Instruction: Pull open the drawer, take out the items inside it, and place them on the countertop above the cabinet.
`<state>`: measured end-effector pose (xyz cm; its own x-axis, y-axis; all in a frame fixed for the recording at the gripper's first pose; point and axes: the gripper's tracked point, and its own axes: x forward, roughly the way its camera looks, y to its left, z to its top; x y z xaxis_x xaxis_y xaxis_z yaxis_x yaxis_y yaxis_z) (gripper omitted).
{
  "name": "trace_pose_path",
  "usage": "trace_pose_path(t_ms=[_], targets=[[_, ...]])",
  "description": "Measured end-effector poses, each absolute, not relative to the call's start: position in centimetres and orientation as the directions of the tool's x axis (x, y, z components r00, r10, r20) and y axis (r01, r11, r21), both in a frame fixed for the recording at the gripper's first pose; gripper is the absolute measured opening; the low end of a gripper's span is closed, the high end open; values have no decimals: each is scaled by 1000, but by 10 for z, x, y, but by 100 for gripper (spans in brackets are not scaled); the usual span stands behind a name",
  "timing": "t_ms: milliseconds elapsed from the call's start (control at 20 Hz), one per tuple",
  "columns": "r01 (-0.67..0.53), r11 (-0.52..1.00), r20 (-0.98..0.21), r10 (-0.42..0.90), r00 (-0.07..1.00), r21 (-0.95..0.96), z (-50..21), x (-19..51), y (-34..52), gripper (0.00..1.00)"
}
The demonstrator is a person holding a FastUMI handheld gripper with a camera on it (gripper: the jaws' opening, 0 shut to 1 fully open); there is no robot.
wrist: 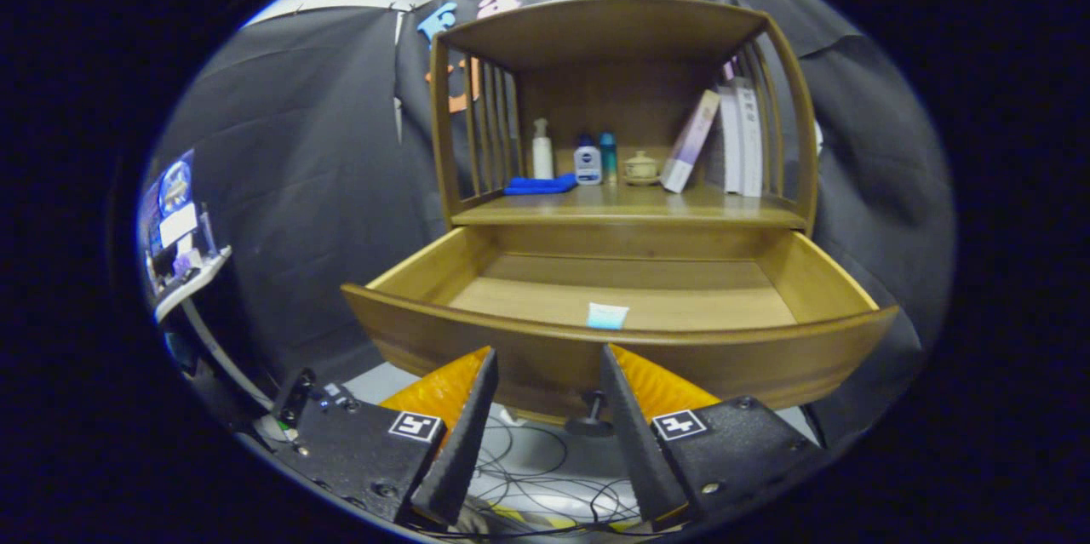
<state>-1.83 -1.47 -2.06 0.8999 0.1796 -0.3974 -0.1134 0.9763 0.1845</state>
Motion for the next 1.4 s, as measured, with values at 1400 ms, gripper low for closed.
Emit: trace_pose_path(t_ms=[1400], targets=[[52, 983, -928, 146, 343, 174, -106, 117, -52, 76]])
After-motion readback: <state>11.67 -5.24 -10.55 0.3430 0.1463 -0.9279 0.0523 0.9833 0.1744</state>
